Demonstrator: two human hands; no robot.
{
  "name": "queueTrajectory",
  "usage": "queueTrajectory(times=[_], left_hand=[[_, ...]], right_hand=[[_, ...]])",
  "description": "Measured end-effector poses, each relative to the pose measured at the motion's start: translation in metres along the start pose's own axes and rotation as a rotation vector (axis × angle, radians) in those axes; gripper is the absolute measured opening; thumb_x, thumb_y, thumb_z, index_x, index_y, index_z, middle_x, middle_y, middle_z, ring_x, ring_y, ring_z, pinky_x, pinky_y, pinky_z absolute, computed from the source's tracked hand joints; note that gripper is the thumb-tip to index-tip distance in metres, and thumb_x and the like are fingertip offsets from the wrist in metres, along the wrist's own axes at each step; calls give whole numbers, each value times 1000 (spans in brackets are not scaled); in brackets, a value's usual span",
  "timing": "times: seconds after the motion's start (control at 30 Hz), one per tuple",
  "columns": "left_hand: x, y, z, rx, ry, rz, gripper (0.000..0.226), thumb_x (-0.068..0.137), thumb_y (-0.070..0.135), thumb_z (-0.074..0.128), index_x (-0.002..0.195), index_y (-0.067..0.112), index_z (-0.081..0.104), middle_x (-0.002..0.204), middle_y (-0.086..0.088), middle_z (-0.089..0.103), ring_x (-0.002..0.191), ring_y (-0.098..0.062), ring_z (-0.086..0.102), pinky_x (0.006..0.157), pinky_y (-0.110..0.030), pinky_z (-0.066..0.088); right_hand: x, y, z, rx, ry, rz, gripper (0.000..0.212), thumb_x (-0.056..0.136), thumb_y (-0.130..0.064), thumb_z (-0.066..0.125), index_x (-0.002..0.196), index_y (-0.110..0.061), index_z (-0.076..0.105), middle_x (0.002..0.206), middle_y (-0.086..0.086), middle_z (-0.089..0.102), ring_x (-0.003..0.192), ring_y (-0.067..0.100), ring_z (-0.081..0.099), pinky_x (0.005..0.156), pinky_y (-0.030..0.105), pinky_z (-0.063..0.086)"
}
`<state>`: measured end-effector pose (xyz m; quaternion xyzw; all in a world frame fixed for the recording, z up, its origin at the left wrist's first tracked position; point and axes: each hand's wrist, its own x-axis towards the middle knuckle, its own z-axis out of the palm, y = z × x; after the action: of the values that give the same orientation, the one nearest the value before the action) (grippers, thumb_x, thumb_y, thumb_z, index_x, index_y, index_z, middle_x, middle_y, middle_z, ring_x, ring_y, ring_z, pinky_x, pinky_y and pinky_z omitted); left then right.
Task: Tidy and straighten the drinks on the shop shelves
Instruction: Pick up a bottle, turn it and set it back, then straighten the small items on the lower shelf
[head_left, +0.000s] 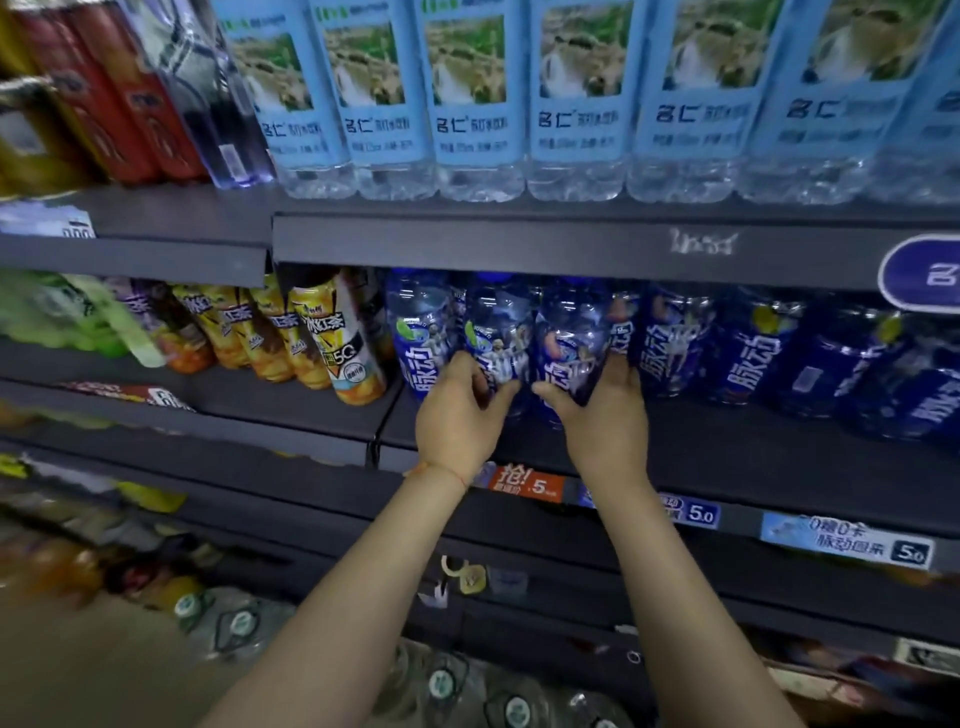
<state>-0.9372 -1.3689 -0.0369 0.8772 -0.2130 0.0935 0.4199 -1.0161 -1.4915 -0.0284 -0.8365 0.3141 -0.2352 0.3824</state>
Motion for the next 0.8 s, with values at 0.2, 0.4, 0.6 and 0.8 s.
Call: queueTrajectory(times=[0.2, 0.4, 0.6, 0.8], left_hand=[[-10, -10, -21, -82, -226, 16, 20, 88, 28, 66, 104, 23, 55, 98, 7, 62, 85, -14, 63, 74, -34, 53], [-29, -59, -108, -230, -310, 35, 8, 93, 23, 63, 97, 30, 64, 91, 13, 67, 85, -6, 63, 78, -30, 53], [-56, -182, -253, -302, -296, -90, 12, 97, 27, 59, 90, 33, 67, 90, 11, 70, 85, -9, 66, 81, -38, 57], [-90, -339, -396, -368, -70, -298, 10, 96, 16, 59, 98, 15, 69, 90, -4, 72, 81, -17, 69, 77, -38, 58]], right_hand=[[-42, -7, 15, 126, 105, 7, 78, 88, -5, 68, 152, -5, 22, 144, 19, 33, 103, 34, 62, 77, 30, 51], [-98, -68, 55, 115, 158, -115, 25, 92, -12, 60, 116, -12, 59, 111, 5, 61, 86, 21, 61, 65, 28, 44], [-187, -176, 168, 73, -129, -282, 11, 96, -18, 57, 92, -16, 67, 79, -4, 66, 74, 14, 61, 67, 34, 47], [-274, -279, 317, 37, -432, -415, 17, 97, -17, 56, 84, -13, 65, 67, -3, 61, 60, 4, 54, 54, 16, 38]])
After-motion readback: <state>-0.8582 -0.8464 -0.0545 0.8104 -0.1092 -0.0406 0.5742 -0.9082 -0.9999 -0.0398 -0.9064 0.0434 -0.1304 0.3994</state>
